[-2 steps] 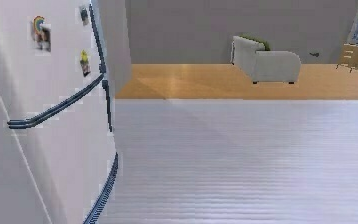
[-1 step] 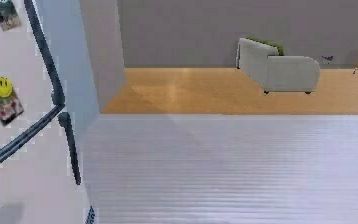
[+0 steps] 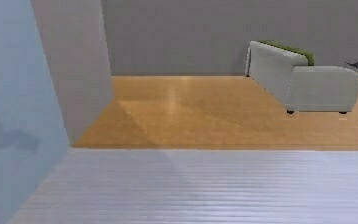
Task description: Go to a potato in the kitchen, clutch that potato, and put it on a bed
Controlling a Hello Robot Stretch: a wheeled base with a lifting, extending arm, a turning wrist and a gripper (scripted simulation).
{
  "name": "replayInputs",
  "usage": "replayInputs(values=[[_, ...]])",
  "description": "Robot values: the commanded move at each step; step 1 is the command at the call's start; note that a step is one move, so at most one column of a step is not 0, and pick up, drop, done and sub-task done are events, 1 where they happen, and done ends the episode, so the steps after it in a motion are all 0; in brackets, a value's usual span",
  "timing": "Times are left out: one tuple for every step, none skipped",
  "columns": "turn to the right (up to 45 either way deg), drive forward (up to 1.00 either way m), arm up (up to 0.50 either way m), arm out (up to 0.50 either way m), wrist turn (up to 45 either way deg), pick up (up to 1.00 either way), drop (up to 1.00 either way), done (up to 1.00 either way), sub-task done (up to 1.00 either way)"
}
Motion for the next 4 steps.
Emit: replayInputs(values=[[0.0,0.3,0.0,0.0,0.0,0.0,0.0,0.0,0.0],[-9.0,0.0,0.0,0.0,0.0,0.0,0.0,0.0,0.0],[0.0,1.0,0.0,0.0,0.0,0.0,0.0,0.0,0.0],[-3.0,0.0,0.0,0.0,0.0,0.0,0.0,0.0,0.0]])
